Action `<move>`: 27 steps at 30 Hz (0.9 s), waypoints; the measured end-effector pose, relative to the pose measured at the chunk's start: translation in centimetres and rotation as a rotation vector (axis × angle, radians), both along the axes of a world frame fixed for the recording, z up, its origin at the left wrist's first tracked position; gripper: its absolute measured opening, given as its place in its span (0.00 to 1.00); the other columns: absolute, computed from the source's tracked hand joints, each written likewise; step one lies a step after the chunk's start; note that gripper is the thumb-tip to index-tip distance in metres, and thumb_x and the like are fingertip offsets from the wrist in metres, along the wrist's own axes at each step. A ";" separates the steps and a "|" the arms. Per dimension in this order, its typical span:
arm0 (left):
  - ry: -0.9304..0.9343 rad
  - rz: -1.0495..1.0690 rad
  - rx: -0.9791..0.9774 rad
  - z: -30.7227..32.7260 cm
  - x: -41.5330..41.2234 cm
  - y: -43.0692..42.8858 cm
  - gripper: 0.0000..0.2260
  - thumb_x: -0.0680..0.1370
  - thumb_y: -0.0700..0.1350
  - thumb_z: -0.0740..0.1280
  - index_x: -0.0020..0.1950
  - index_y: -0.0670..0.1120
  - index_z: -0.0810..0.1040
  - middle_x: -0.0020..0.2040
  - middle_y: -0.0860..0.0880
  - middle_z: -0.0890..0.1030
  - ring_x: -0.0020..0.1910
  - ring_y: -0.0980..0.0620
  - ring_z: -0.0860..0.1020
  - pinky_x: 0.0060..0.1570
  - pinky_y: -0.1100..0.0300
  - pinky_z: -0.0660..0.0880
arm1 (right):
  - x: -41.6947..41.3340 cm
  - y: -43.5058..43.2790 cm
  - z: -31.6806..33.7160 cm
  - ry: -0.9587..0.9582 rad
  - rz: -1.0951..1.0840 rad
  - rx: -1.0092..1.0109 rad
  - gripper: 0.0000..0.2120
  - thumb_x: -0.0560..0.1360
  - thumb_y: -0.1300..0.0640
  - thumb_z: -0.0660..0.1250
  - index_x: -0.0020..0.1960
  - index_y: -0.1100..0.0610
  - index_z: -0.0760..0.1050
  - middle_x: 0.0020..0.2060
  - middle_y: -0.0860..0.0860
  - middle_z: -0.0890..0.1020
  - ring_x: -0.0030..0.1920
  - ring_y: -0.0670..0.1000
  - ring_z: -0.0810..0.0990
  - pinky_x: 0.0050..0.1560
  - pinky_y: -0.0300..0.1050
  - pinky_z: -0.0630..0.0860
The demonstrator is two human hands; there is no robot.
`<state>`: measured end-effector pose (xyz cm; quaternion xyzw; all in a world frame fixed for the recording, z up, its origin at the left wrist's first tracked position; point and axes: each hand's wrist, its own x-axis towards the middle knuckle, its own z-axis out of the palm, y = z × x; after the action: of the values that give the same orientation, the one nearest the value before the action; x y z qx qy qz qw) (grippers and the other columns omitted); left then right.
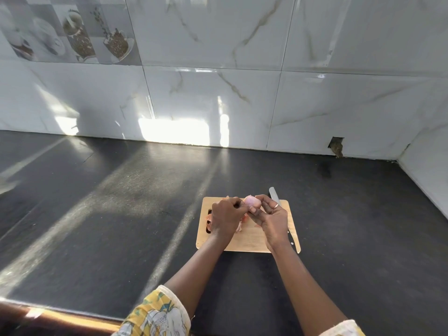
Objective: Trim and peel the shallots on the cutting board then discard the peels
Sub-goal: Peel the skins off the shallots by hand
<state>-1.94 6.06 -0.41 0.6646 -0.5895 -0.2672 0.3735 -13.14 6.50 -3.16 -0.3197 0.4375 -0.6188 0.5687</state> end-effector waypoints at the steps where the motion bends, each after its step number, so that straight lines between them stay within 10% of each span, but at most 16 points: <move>1: 0.023 0.009 -0.001 0.0 0.1 -0.1 0.08 0.72 0.44 0.67 0.36 0.41 0.81 0.34 0.40 0.80 0.36 0.42 0.74 0.36 0.60 0.65 | 0.0 0.0 0.0 -0.018 0.002 0.016 0.13 0.71 0.75 0.66 0.49 0.60 0.77 0.46 0.55 0.84 0.49 0.55 0.81 0.47 0.45 0.82; 7: 0.189 0.090 0.064 0.4 0.4 -0.1 0.12 0.68 0.42 0.69 0.25 0.48 0.73 0.20 0.53 0.70 0.24 0.56 0.66 0.30 0.63 0.64 | 0.2 0.1 0.1 -0.087 0.028 0.028 0.10 0.75 0.72 0.62 0.51 0.60 0.74 0.44 0.58 0.82 0.46 0.55 0.82 0.44 0.46 0.83; 27: 0.281 0.196 0.083 -0.8 1.2 -0.4 0.08 0.70 0.46 0.71 0.36 0.42 0.82 0.35 0.47 0.83 0.35 0.53 0.78 0.33 0.64 0.70 | -0.5 0.0 -0.2 -0.421 0.062 -0.029 0.19 0.61 0.59 0.73 0.51 0.60 0.77 0.48 0.59 0.82 0.46 0.58 0.84 0.49 0.50 0.81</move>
<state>-0.74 5.62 -1.23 0.6898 -0.4524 -0.3440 0.4486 -13.69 6.54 -3.37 -0.2048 0.2899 -0.6603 0.6618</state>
